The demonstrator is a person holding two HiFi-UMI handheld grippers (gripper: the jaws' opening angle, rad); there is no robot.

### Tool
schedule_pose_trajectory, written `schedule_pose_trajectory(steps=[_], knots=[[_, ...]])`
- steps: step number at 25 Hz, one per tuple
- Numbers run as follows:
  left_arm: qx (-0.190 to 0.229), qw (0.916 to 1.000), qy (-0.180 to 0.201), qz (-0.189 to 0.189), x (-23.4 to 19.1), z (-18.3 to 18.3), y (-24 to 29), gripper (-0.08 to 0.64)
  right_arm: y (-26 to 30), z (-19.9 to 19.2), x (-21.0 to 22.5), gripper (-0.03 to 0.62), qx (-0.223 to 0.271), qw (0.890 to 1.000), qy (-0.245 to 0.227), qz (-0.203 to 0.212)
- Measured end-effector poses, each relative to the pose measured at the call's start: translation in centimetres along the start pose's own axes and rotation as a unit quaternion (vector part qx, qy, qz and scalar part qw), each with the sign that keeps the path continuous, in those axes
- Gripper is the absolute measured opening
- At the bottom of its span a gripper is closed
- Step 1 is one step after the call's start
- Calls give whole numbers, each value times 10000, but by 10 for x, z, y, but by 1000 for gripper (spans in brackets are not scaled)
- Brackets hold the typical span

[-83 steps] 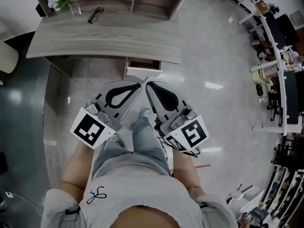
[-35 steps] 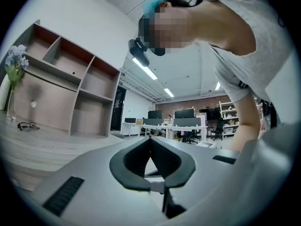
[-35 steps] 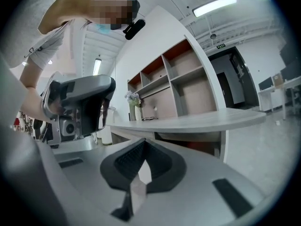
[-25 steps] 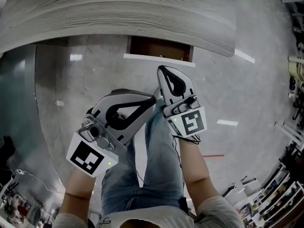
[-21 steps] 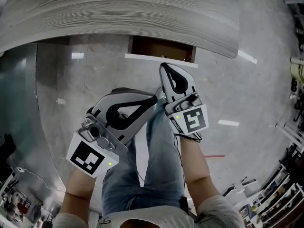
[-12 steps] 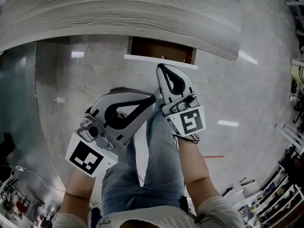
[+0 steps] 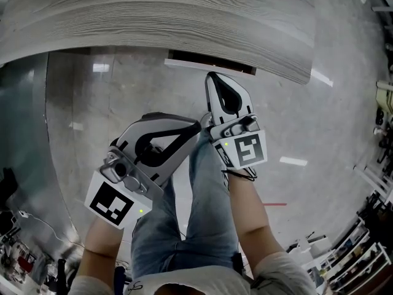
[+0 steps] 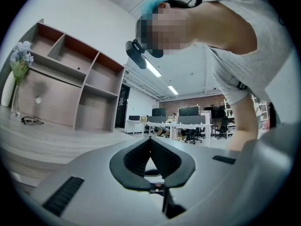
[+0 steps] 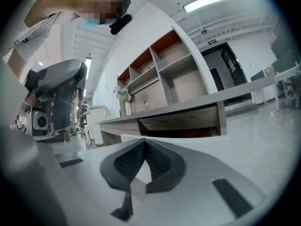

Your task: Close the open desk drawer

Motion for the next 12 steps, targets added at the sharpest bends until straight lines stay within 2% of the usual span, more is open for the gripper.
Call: schedule_pose_trajectory(steps=[12], knots=[[52, 9999, 57, 152, -3, 6, 3, 11, 8, 5, 11, 6, -70, 10000, -17, -15]])
Point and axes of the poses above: the fingertips, and each gripper's own axes: y forward along the fingers, x to its right, z out of its top, the point moved 1 cm from there along -y, backward along the fingers, and after that the axes turned 12 degrees about z, right-handed, at the moved point
